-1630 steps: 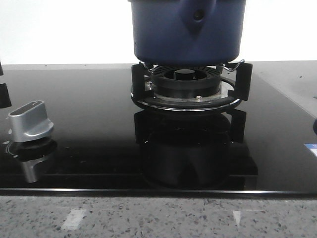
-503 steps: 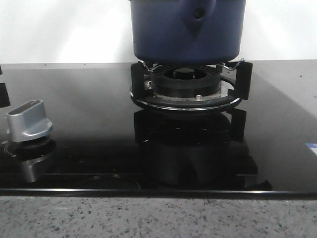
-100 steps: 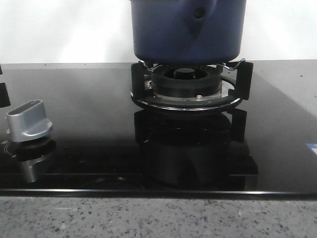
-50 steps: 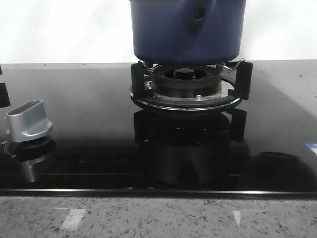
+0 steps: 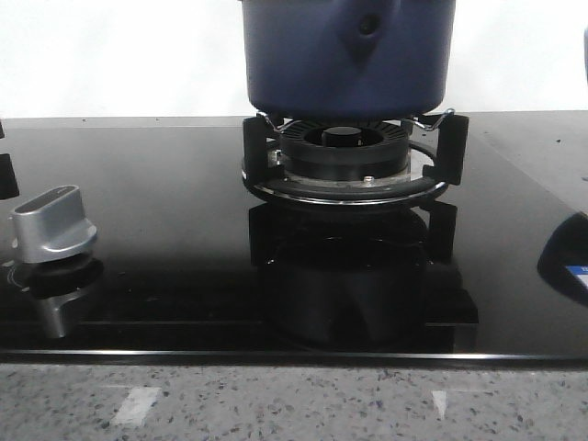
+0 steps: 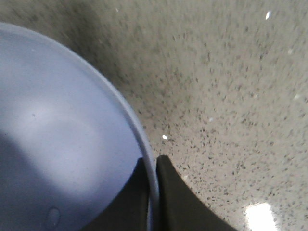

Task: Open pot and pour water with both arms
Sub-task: 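Lower the bowl onto the counter and open the right gripper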

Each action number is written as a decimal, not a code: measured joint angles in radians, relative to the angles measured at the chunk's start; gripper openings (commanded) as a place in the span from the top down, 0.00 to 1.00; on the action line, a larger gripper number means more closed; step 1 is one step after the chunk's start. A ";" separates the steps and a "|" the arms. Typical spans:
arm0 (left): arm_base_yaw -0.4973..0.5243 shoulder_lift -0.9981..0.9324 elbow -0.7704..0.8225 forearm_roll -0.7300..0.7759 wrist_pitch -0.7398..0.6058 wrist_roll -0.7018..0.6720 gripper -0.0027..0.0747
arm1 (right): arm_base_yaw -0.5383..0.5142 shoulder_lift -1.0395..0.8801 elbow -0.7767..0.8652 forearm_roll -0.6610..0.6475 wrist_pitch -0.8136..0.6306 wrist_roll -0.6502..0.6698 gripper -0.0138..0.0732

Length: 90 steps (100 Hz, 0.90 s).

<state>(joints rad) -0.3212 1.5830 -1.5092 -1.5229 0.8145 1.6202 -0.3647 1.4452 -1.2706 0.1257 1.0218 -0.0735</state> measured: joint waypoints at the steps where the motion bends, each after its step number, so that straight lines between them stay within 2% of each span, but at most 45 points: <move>1: 0.000 0.000 0.000 0.000 0.000 0.000 0.72 | 0.000 0.000 0.005 0.000 -0.002 0.000 0.91; 19: 0.000 0.000 0.000 -0.001 -0.001 0.000 0.72 | -0.025 0.000 0.084 0.000 -0.056 0.000 0.91; 48: 0.000 0.000 0.000 -0.001 -0.001 0.000 0.72 | -0.037 0.000 0.107 0.000 -0.091 0.002 0.90; 57: 0.000 0.000 0.000 -0.002 -0.001 0.000 0.72 | -0.037 0.000 0.109 0.000 -0.091 0.002 0.82; 79: 0.000 0.000 0.000 -0.004 -0.001 0.000 0.72 | -0.037 0.000 0.109 0.002 -0.091 0.002 0.51; 90: 0.000 0.000 0.000 -0.004 -0.001 0.000 0.72 | -0.037 0.000 0.104 0.000 -0.089 0.002 0.48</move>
<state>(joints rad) -0.3212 1.5830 -1.5092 -1.5266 0.8131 1.6202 -0.4018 1.4452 -1.1666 0.1260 0.9332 -0.0713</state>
